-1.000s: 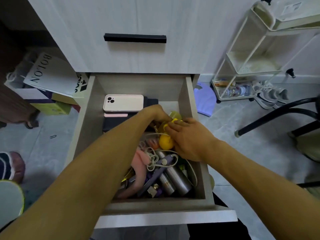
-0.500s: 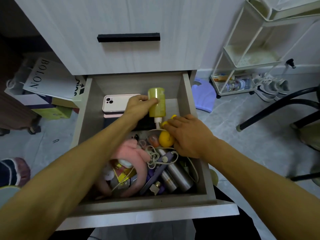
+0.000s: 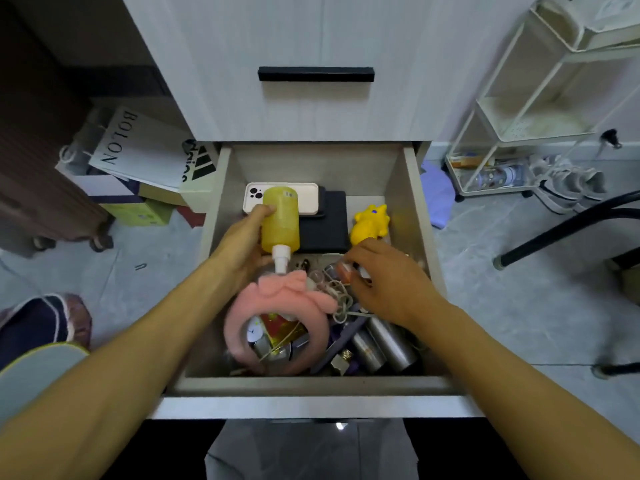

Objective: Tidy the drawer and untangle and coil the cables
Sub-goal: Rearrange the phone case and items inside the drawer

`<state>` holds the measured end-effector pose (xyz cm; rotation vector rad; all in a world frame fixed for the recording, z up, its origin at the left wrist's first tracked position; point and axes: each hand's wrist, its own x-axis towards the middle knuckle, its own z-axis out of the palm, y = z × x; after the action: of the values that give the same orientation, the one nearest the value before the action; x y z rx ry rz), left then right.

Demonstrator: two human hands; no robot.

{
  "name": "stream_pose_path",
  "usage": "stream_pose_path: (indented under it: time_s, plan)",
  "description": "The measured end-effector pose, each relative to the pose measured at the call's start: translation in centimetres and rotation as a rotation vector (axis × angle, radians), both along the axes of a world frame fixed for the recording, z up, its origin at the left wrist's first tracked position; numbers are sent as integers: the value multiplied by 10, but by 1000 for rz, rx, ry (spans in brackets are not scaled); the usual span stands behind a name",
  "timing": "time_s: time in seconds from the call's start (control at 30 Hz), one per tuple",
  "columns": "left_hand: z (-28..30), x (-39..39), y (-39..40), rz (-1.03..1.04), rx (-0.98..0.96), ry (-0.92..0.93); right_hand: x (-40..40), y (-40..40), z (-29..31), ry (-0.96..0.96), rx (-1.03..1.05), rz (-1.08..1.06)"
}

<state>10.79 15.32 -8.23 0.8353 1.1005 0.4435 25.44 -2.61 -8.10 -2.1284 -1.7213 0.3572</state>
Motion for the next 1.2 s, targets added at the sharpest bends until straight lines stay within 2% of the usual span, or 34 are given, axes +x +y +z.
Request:
stream_pose_path:
  time_s: [0.07,0.1,0.2,0.27,0.4,0.5,0.6,0.67,0.73,0.8,0.9,0.93,1.03,1.13,1.2]
  plan:
    - [4,-6,-1,95,-40,-6,-8,5,-2,3,2,16]
    - [6,-9,-2,99,-24,48,-12,8,-2,-8,-1,24]
    - [8,-18,-5,-18,108,246,-27,22,1,7,-34,56]
    - [9,-25,-5,-143,275,284,-38,30,0,83,-86,104]
    - [14,-41,-11,-506,813,291,-55,31,1,258,-256,119]
    - [16,-55,-3,-627,1149,422,-59,28,-1,154,-309,132]
    - [16,-67,10,-731,1292,581,-60,25,-1,91,-258,106]
    - [12,-70,13,-775,1334,611,-60,22,-2,-92,-216,96]
    - [9,-69,13,-750,1356,601,-60,20,3,-152,-204,39]
    - [9,-67,11,-672,1341,564,-58,18,13,-71,-207,-29]
    - [9,-64,9,-614,1308,563,-50,14,30,229,-279,-85]
    - [10,-64,7,-612,1302,564,-47,11,33,266,-315,-85]
    - [18,-64,5,-597,1260,537,-39,3,34,172,-421,-133]
    - [35,-54,2,-544,1057,449,-31,-4,34,32,-472,-194]
    - [45,-43,1,-498,802,345,-24,-7,41,-122,-443,-205]
